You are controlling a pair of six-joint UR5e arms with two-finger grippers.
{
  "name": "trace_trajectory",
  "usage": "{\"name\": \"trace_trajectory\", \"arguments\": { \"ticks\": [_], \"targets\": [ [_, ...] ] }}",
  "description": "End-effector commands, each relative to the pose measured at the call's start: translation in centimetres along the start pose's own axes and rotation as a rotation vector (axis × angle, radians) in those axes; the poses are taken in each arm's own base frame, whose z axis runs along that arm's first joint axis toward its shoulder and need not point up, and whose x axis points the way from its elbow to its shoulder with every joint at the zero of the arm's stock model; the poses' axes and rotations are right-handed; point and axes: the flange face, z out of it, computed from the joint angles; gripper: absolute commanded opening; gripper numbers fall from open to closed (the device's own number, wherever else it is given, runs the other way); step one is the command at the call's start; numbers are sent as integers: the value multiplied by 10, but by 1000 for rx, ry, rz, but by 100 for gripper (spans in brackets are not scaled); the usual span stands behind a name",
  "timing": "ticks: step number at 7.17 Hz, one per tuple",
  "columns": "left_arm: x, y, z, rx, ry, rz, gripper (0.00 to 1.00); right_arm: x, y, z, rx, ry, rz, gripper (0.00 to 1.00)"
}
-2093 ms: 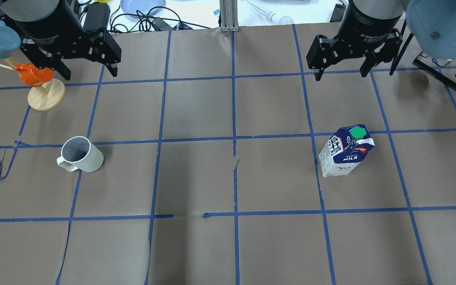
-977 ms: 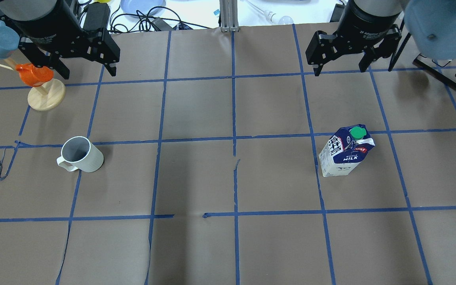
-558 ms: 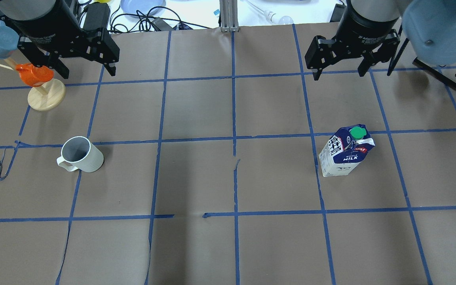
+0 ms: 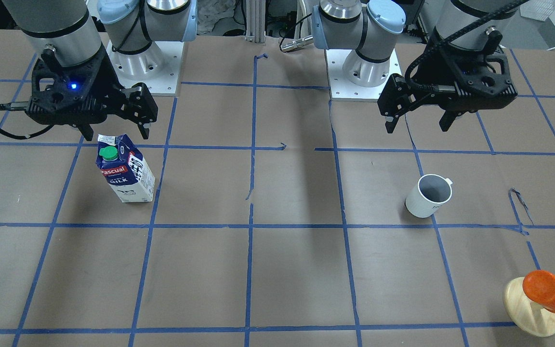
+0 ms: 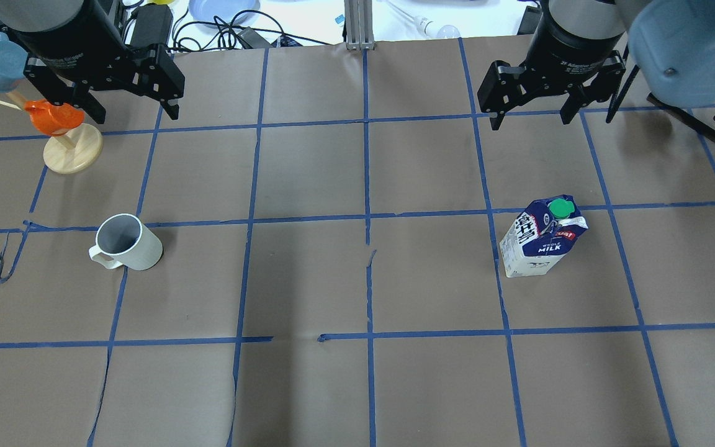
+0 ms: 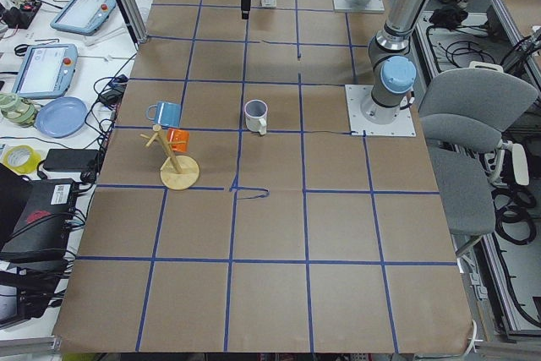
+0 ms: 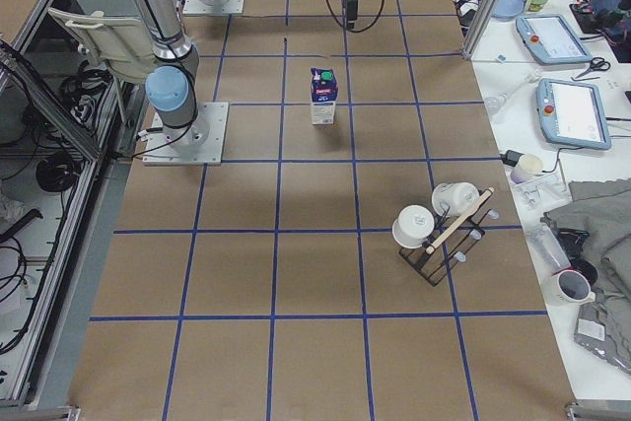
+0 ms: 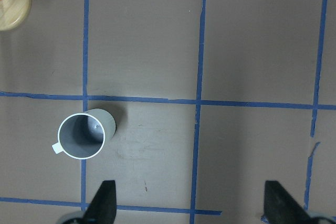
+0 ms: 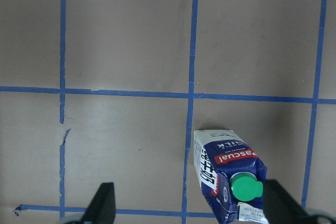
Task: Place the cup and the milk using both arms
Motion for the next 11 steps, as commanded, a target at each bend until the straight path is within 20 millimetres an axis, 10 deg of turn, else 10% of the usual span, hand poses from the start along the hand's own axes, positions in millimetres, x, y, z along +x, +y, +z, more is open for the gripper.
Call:
{"name": "trace_trajectory", "arguments": {
  "ticks": [1, 4, 6, 8, 11],
  "targets": [
    [-10, -1, 4, -6, -7, 97, 100, 0, 0, 1, -1, 0, -1, 100],
    [-137, -7, 53, -95, 16, 144, 100, 1, 0, 0, 1, 0, 0, 100],
    [-204, 1, 143, -68, 13, 153, 100, 1, -1, 1, -1, 0, -1, 100],
    [-217, 18, 209, 2, -24, 159, 100, 0, 0, 1, -1, 0, -3, 100],
    [-207, 15, 251, -25, 115, 148, 100, 1, 0, 2, -4, 0, 0, 100]
  ]
}}
